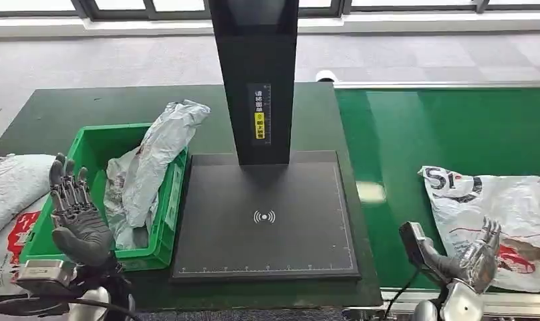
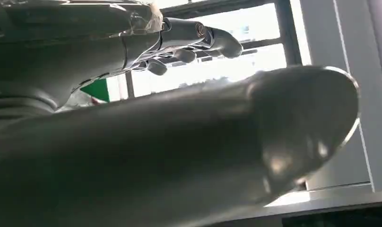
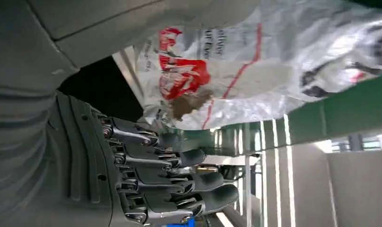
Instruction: Moved the parcel from conveyor to table for the left to box.
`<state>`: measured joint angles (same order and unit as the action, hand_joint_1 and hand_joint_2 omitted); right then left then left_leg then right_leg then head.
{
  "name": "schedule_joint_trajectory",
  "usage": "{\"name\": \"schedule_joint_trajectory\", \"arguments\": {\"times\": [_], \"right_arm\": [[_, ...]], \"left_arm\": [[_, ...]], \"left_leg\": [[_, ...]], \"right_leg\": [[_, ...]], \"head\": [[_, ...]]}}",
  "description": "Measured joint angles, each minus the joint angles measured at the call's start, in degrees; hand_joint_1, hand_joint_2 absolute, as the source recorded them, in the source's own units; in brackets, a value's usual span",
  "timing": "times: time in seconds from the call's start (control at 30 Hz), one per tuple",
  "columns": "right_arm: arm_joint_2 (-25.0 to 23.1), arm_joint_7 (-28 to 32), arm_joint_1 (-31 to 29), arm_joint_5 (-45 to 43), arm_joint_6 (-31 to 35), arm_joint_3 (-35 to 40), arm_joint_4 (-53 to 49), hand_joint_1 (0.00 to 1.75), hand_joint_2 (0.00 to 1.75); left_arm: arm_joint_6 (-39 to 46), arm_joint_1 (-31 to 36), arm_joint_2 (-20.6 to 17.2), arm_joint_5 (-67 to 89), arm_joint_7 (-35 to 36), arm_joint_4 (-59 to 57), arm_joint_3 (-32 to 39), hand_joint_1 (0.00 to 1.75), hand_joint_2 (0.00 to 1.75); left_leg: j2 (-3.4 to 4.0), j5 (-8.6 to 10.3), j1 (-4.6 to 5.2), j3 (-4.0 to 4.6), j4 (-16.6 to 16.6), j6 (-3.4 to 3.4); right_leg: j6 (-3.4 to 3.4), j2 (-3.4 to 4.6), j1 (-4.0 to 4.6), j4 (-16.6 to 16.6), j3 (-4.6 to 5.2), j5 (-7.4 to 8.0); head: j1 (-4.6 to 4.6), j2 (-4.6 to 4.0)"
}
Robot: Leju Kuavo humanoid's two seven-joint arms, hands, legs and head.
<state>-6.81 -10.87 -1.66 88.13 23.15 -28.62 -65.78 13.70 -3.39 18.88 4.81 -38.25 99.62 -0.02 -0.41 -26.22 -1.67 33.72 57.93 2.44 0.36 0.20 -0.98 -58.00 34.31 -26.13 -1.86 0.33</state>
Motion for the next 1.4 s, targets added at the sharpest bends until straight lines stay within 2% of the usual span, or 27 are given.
{"name": "schedule_joint_trajectory", "arguments": {"times": [0.2,0.33,0.57,0.67,0.7,0.73,0.97,1.27,1.4], "right_arm": [[8.0,-0.7,-4.0,1.2,-0.1,-9.0,14.0,0.0,1.75],[11.4,-0.6,-5.6,1.2,0.4,-12.3,21.3,0.0,1.75],[14.6,2.5,-10.2,0.6,2.4,-15.6,32.7,0.0,1.75],[15.1,2.8,-13.0,1.3,1.4,-15.7,35.9,0.0,1.75],[15.2,2.6,-14.1,1.5,0.7,-15.7,36.8,1.1,1.75],[15.2,2.7,-15.1,1.5,0.0,-15.7,37.8,1.75,1.75],[14.8,9.2,-19.7,1.1,-4.3,-15.6,42.0,1.75,1.75],[12.5,16.1,-20.6,-3.4,-0.3,-15.5,42.0,1.75,1.75],[9.4,23.9,-18.8,-11.2,3.2,-14.5,37.0,1.75,1.75]], "left_arm": [[-0.1,0.1,0.0,-0.5,-0.1,-0.3,0.0,0.0,0.0],[-0.2,0.5,0.0,-0.3,0.0,-0.8,0.0,0.0,0.0],[-0.3,2.0,0.0,1.6,0.6,-2.1,-1.0,0.0,0.0],[0.0,2.9,0.0,2.0,0.9,-3.4,-1.9,0.0,0.0],[0.2,3.2,0.0,2.1,0.9,-3.8,-2.1,0.0,0.0],[0.6,3.5,0.0,2.3,0.9,-4.2,-2.3,0.0,0.0],[2.1,4.5,-0.2,3.1,1.4,-5.9,-2.9,0.0,0.0],[2.5,4.6,-0.3,3.7,1.9,-6.8,-2.9,0.0,0.0],[3.4,4.4,-0.3,4.2,2.1,-6.8,-2.9,0.0,0.0]], "left_leg": [[0.01,-0.06,0.05,0.01,0.1,-0.1],[0.04,-0.08,0.04,-0.01,0.1,-0.11],[0.1,-0.06,0.04,-0.01,0.1,-0.11],[0.14,-0.03,0.04,-0.02,0.1,-0.13],[0.15,-0.03,0.04,-0.01,0.1,-0.13],[0.16,-0.02,0.04,-0.03,0.1,-0.13],[0.17,0.02,0.04,-0.03,0.1,-0.15],[0.12,0.03,0.03,0.01,0.1,-0.16],[0.11,0.03,0.03,0.02,0.1,-0.16]], "right_leg": [[0.04,0.01,-0.05,0.0,0.0,0.02],[0.04,0.03,-0.04,0.0,0.02,0.02],[0.08,0.07,-0.04,0.0,0.0,0.04],[0.17,0.14,-0.04,0.0,-0.01,0.11],[0.17,0.15,-0.04,0.0,-0.01,0.12],[0.21,0.18,-0.04,0.0,-0.01,0.15],[0.21,0.2,-0.04,0.0,-0.03,0.16],[0.21,0.18,-0.03,0.0,-0.03,0.15],[0.21,0.13,-0.03,0.0,-0.03,0.15]], "head": [[0.02,0.0],[0.02,0.0],[0.02,0.0],[0.02,0.0],[0.02,0.0],[0.02,0.0],[0.02,0.0],[0.02,0.0],[0.02,0.0]]}}
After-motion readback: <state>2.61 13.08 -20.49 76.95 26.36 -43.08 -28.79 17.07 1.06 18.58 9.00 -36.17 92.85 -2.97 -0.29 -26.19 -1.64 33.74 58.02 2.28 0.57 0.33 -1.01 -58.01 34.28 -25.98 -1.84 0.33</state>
